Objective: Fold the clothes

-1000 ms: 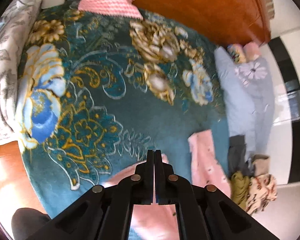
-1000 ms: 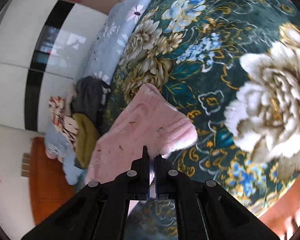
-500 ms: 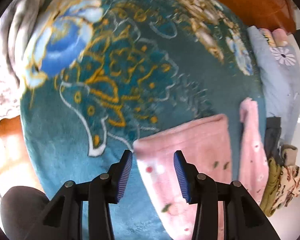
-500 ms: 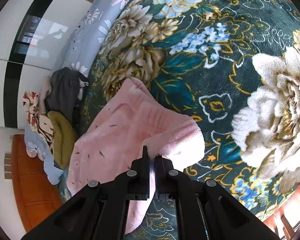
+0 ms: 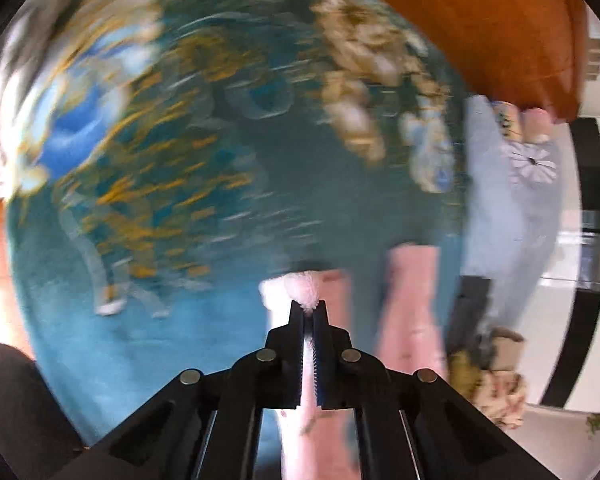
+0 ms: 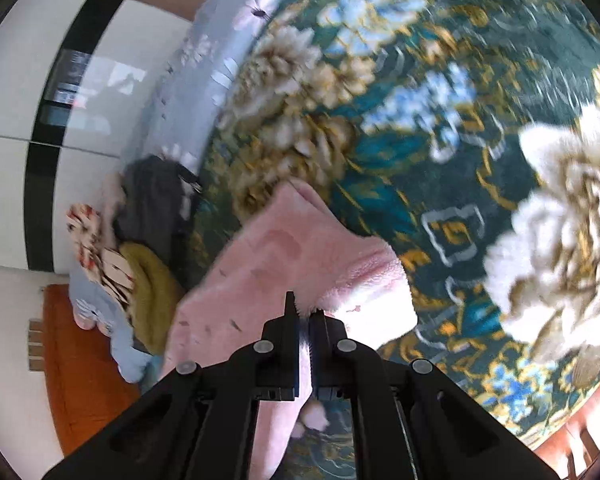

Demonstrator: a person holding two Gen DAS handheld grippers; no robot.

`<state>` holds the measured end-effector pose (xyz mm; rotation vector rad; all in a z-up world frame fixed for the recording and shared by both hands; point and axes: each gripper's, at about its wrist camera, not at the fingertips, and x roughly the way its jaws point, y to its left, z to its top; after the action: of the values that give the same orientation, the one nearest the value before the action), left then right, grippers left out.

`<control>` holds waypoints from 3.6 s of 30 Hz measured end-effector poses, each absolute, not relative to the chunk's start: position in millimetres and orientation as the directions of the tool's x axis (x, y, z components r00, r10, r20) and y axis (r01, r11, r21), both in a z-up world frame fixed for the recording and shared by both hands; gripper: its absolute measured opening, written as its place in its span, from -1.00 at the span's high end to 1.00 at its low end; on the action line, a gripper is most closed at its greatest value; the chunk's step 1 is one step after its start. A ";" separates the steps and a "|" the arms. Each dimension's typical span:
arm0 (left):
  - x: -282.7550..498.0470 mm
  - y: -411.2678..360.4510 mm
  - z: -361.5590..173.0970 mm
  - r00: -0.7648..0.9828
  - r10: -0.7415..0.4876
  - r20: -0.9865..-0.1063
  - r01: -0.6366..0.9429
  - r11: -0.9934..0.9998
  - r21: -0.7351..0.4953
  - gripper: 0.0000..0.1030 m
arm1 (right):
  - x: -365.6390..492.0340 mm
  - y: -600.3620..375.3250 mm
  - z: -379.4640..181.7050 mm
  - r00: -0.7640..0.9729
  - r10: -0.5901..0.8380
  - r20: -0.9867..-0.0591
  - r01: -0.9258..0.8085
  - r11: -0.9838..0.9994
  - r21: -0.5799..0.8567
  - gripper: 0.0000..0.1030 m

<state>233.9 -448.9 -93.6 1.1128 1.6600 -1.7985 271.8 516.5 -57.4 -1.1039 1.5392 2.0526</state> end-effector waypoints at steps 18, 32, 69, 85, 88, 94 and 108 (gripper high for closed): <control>-85.9 -412.7 -141.0 -0.424 0.355 -0.833 0.743 -0.390 -0.544 0.92 | 115.1 541.6 -70.6 -0.429 -0.055 -0.902 -0.848 -0.321 0.423 0.93; 22.2 -409.7 -124.6 -0.521 0.272 -0.809 0.591 -0.569 -0.572 -0.43 | 104.7 521.8 -91.2 -0.473 -0.029 -0.881 -0.809 -0.382 0.447 0.06; 61.3 -397.4 1.9 -0.727 0.215 -0.652 0.529 -0.431 -0.731 0.72 | 169.8 505.8 -34.9 -0.756 -0.076 -0.650 -0.562 -0.434 0.704 0.55; 223.9 -447.1 -158.3 -0.549 0.168 -0.819 0.779 -0.251 -0.574 0.69 | 225.3 516.3 -153.2 -0.532 -0.149 -0.834 -0.720 -0.439 0.537 0.44; 219.8 -452.1 -157.8 -0.556 0.192 -0.809 0.760 -0.275 -0.588 0.61 | 224.4 516.4 -140.2 -0.517 -0.159 -0.841 -0.703 -0.481 0.523 0.33; 224.6 -458.7 -148.2 -0.514 0.224 -0.828 0.762 -0.325 -0.560 0.22 | 248.9 519.7 -102.8 -0.493 -0.036 -0.869 -0.739 -0.510 0.440 0.21; 125.8 -438.8 -113.8 -0.491 0.277 -0.826 0.745 -0.358 -0.563 0.13 | 82.2 358.0 -113.4 -0.427 -0.415 -0.803 -0.568 -0.569 0.595 0.19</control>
<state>125.8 -438.8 -113.8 1.3432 1.5303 -1.9122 82.2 358.0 -113.4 -1.6179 1.4015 2.1499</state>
